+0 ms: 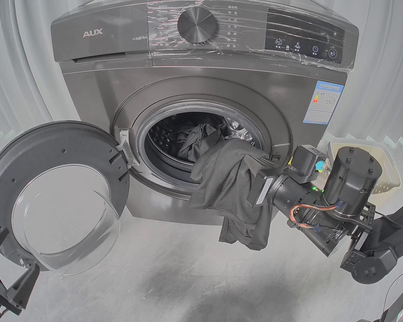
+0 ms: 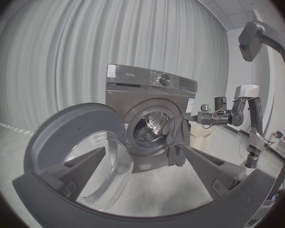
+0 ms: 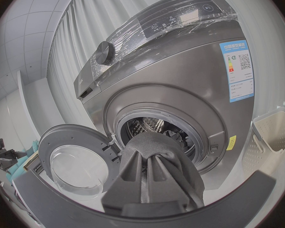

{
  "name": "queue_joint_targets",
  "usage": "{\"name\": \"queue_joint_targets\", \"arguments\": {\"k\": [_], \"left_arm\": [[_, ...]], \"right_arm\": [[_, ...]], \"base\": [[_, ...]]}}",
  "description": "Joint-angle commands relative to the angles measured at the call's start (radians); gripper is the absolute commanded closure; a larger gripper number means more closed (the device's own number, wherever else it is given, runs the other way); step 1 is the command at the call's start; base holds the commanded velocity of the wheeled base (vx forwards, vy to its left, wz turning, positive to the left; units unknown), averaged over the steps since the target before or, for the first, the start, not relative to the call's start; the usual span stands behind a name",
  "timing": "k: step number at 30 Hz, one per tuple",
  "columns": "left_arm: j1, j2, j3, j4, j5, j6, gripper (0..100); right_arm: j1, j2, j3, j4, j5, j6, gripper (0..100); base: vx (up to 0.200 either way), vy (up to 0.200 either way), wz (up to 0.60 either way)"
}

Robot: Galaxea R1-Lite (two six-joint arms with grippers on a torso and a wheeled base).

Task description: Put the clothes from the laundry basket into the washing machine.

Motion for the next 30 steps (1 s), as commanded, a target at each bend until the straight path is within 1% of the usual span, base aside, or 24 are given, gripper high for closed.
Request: {"name": "queue_joint_targets", "arguments": {"k": [1, 3, 5, 6, 7, 8, 9, 11, 13, 14, 15, 17, 18, 22, 24, 30], "left_arm": [[-0.138, 0.61, -0.015, -0.296, -0.137, 0.027, 0], [-0.191, 0.703, -0.018, -0.349, -0.128, 0.033, 0], [-0.238, 0.768, -0.026, -0.378, -0.112, 0.03, 0], [-0.257, 0.794, -0.029, -0.385, -0.111, 0.031, 0], [-0.257, 0.794, -0.029, -0.385, -0.111, 0.031, 0], [-0.293, 0.858, -0.039, -0.398, -0.111, 0.033, 0], [-0.298, 0.867, -0.041, -0.398, -0.111, 0.033, 0], [-0.33, 0.952, -0.064, -0.416, -0.111, 0.036, 0], [-0.338, 0.986, -0.075, -0.43, -0.112, 0.035, 0], [-0.342, 1.051, -0.096, -0.471, -0.114, 0.033, 0], [-0.344, 1.079, -0.105, -0.491, -0.114, 0.031, 0], [-0.344, 1.101, -0.111, -0.508, -0.114, 0.031, 0], [-0.352, 1.159, -0.125, -0.557, -0.114, 0.033, 0], [-0.367, 1.246, -0.159, -0.637, -0.114, 0.022, 0], [-0.375, 1.272, -0.174, -0.657, -0.114, 0.016, 0], [-0.388, 1.355, -0.242, -0.661, -0.112, 0.01, 0]], "right_arm": [[0.027, 0.083, -0.087, -0.013, -0.014, 0.006, 100], [0.029, 0.097, -0.099, -0.029, -0.011, 0.006, 100], [0.029, 0.114, -0.116, -0.049, -0.005, 0.004, 100], [0.03, 0.12, -0.119, -0.053, -0.002, 0.004, 100], [0.03, 0.12, -0.119, -0.053, -0.002, 0.004, 100], [0.03, 0.129, -0.125, -0.061, 0.001, 0.004, 100], [0.03, 0.129, -0.125, -0.061, 0.003, 0.004, 100], [0.04, 0.132, -0.131, -0.07, 0.003, 0.004, 100], [0.04, 0.132, -0.13, -0.079, 0.003, 0.004, 100], [0.041, 0.131, -0.127, -0.092, 0.006, 0.003, 100], [0.041, 0.131, -0.125, -0.093, 0.006, 0.003, 100], [0.041, 0.129, -0.122, -0.093, 0.006, 0.003, 100], [0.041, 0.126, -0.117, -0.093, 0.007, 0.003, 100], [0.041, 0.123, -0.116, -0.093, 0.007, 0.003, 100], [0.041, 0.125, -0.116, -0.095, 0.007, 0.003, 100], [0.049, 0.126, -0.116, -0.096, 0.007, 0.003, 100]], "base": [[0.0, 0.0, 0.0], [0.0, 0.0, 0.0], [0.0, 0.0, 0.0], [0.0, 0.0, 0.0], [0.0, 0.0, 0.0], [0.0, 0.0, 0.0], [0.0, 0.0, 0.0], [0.0, 0.0, 0.0], [0.0, 0.0, 0.0], [0.0, 0.0, 0.0], [0.0, 0.0, 0.0], [0.0, 0.0, 0.0], [0.0, 0.0, 0.0], [0.0, 0.0, 0.0], [0.0, 0.0, 0.0], [0.0, 0.0, 0.0]]}}
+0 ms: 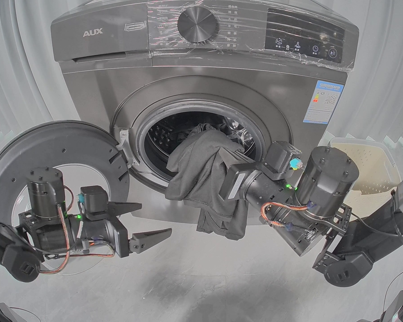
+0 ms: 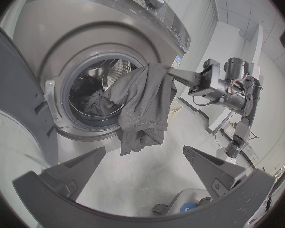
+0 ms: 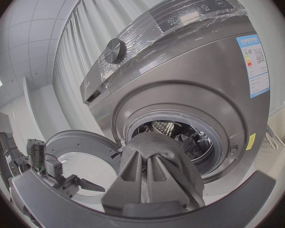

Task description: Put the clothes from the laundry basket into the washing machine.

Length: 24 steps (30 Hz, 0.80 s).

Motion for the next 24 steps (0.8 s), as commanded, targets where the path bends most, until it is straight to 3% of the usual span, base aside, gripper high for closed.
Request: {"name": "queue_joint_targets", "arguments": {"k": [1, 6, 9, 11, 13, 19, 24], "left_arm": [[-0.017, 0.126, -0.06, -0.003, 0.001, -0.007, 0], [-0.017, 0.187, -0.12, -0.022, 0.003, -0.039, 0], [-0.026, 0.21, -0.14, -0.072, 0.012, -0.085, 0], [-0.038, 0.227, -0.147, -0.123, 0.024, -0.14, 0], [-0.044, 0.241, -0.147, -0.158, 0.031, -0.163, 0], [-0.044, 0.302, -0.151, -0.23, 0.031, -0.165, 0], [-0.044, 0.374, -0.152, -0.364, 0.032, -0.175, 0]], "right_arm": [[0.006, 0.003, -0.001, -0.001, 0.0, -0.001, 100], [0.006, 0.003, -0.002, -0.001, 0.0, -0.001, 100], [0.006, 0.005, -0.002, -0.001, 0.0, -0.001, 100], [0.006, 0.003, -0.002, -0.003, 0.0, -0.001, 100], [0.008, 0.003, -0.001, -0.004, -0.001, -0.001, 100], [0.008, 0.003, -0.001, -0.006, 0.0, -0.001, 100], [0.008, 0.006, -0.001, -0.017, 0.0, -0.002, 100]], "base": [[0.0, 0.0, 0.0], [0.0, 0.0, 0.0], [0.0, 0.0, 0.0], [0.0, 0.0, 0.0], [0.0, 0.0, 0.0], [0.0, 0.0, 0.0], [0.0, 0.0, 0.0]]}}
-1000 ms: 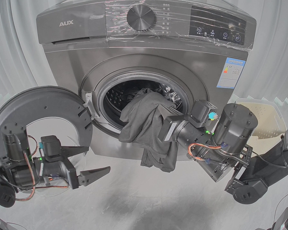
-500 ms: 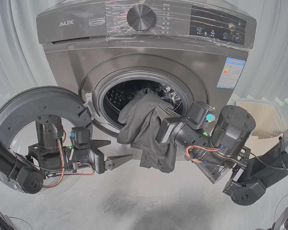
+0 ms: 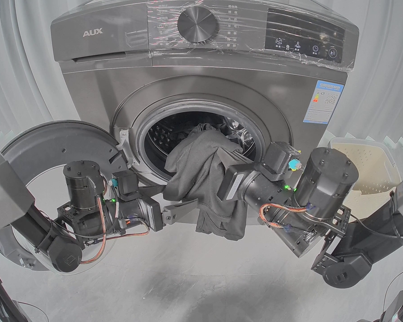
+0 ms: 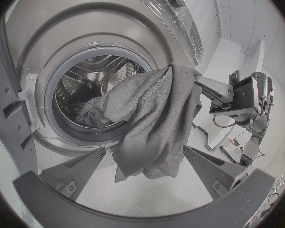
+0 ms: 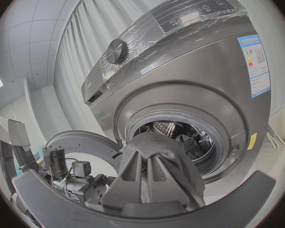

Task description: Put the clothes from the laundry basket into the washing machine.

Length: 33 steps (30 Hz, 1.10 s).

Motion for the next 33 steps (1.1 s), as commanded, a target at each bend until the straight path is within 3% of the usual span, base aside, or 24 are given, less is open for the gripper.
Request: {"name": "queue_joint_targets", "arguments": {"k": [1, 7, 17, 18, 28, 33], "left_arm": [[-0.001, 0.08, -0.004, -0.061, 0.001, -0.013, 0], [-0.002, 0.106, -0.021, -0.107, -0.001, -0.059, 0], [-0.024, 0.157, -0.035, -0.225, 0.001, -0.067, 0], [-0.024, 0.16, -0.035, -0.234, 0.001, -0.068, 100], [-0.03, 0.143, 0.004, -0.306, 0.008, -0.078, 100], [-0.048, 0.097, 0.083, -0.378, 0.008, -0.076, 100]], "right_arm": [[0.0, 0.003, 0.0, -0.005, 0.0, -0.001, 100], [0.008, 0.003, 0.0, -0.005, 0.0, 0.001, 100], [0.008, 0.004, 0.0, -0.006, 0.0, 0.001, 100], [0.008, 0.004, 0.002, -0.008, 0.0, 0.002, 100], [-0.003, 0.009, 0.008, -0.008, 0.003, 0.004, 100], [-0.021, 0.027, 0.009, -0.02, 0.04, 0.004, 100]], "base": [[0.0, 0.0, 0.0], [0.0, 0.0, 0.0], [0.0, 0.0, 0.0], [0.0, 0.0, 0.0], [0.0, 0.0, 0.0], [0.0, 0.0, 0.0]]}}
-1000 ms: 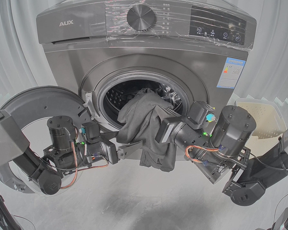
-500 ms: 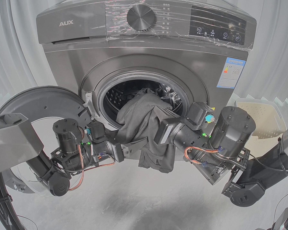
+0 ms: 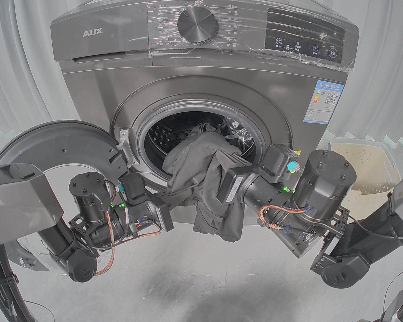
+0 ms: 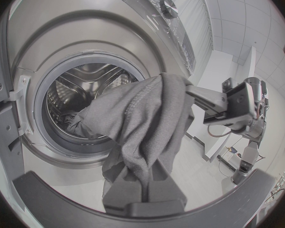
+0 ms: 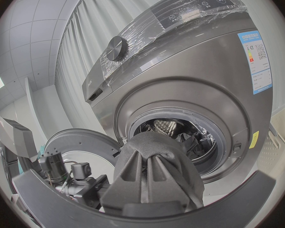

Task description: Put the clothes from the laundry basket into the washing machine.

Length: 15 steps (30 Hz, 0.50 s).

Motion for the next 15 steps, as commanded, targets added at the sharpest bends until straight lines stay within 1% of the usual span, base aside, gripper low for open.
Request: {"name": "queue_joint_targets", "arguments": {"k": [1, 6, 7, 8, 10, 13, 14, 15], "left_arm": [[-0.018, -0.062, 0.067, -0.029, 0.0, 0.002, 100], [-0.041, -0.129, 0.095, -0.029, 0.0, 0.001, 100], [-0.046, -0.14, 0.095, -0.029, 0.0, -0.001, 100], [-0.049, -0.149, 0.093, -0.029, 0.001, -0.001, 100], [-0.05, -0.158, 0.084, -0.027, 0.001, -0.001, 100], [-0.049, -0.161, 0.063, -0.021, 0.003, -0.001, 100], [-0.049, -0.161, 0.063, -0.021, 0.003, -0.001, 100], [-0.049, -0.161, 0.052, -0.019, 0.009, -0.001, 100]], "right_arm": [[-0.019, 0.026, 0.003, -0.022, 0.021, -0.002, 100], [-0.025, 0.068, 0.015, -0.054, 0.032, -0.005, 100], [-0.025, 0.079, 0.024, -0.063, 0.043, -0.006, 100], [-0.025, 0.082, 0.033, -0.069, 0.05, -0.008, 0], [-0.026, 0.085, 0.032, -0.074, 0.052, -0.008, 0], [-0.055, 0.088, 0.07, -0.06, 0.052, -0.014, 0], [-0.055, 0.088, 0.07, -0.06, 0.052, -0.014, 0], [-0.065, 0.088, 0.095, -0.057, 0.052, -0.02, 0]], "base": [[0.0, 0.0, 0.0], [0.0, 0.0, 0.0], [0.0, 0.0, 0.0], [0.0, 0.0, 0.0], [0.0, 0.0, 0.0], [0.0, 0.0, 0.0], [0.0, 0.0, 0.0], [0.0, 0.0, 0.0]]}}
